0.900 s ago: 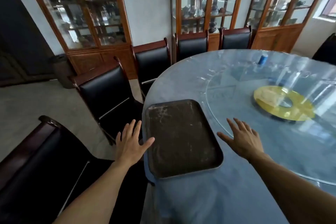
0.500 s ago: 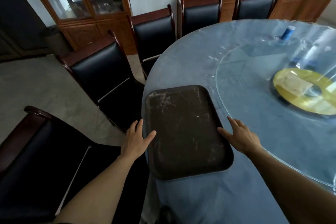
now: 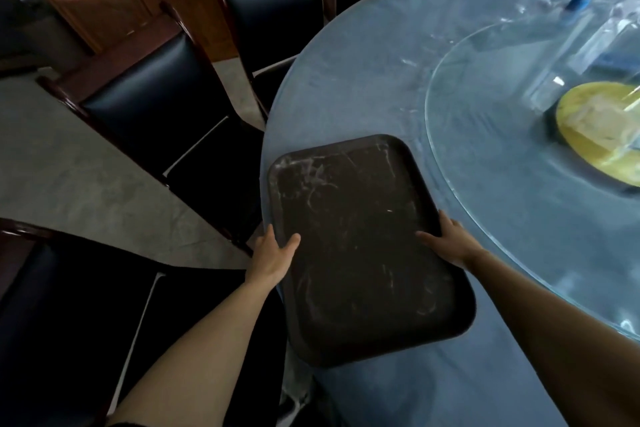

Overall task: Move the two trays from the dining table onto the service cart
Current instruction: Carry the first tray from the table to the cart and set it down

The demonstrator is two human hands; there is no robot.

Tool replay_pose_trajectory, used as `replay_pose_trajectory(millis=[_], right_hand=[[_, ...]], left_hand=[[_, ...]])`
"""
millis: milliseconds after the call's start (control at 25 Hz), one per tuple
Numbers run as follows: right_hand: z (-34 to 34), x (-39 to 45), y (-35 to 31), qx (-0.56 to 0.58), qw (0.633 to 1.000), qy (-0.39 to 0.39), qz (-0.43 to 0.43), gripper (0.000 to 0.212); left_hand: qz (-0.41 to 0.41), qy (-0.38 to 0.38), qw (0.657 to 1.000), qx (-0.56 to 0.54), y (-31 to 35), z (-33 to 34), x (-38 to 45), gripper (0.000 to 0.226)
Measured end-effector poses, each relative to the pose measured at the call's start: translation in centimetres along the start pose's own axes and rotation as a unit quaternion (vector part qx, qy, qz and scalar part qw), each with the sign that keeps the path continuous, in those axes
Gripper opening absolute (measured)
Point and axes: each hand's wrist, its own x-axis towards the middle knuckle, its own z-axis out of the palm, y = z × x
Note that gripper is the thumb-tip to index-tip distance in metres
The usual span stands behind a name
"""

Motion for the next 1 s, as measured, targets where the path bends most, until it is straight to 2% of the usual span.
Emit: replay_pose_trajectory(millis=[280,480,760,880,1000], right_hand=[[-0.5,3.3,-2.3,0.106,0.989,-0.016,0.097,0.092],[-2.1,3.3,-3.4,0.176,0.974,-0.037,0.139,0.088],[-4.9,0.2,-3.5,0.302,0.929,-0.111,0.183,0.088],[-5.2,-2.3,-2.8,0.346,0.913,-0.103,0.188,0.093],[-6.2,-5.1,-2.3,0.38,0.904,-0.062,0.185,0.092]], left_hand=[[-0.137,-0.1,0.975,-0.147,1.6,-1.2,1.9,0.088],[-0.194,-0.154,0.947,-0.205,2.1,-2.5,3.0,0.086],[-0.187,-0.155,0.954,-0.178,4.1,-4.7,2.8,0.095],[-0.166,-0.168,0.959,-0.153,5.8,-6.0,2.1,0.099],[-0.138,-0.181,0.965,-0.129,8.3,-6.6,0.7,0.104]])
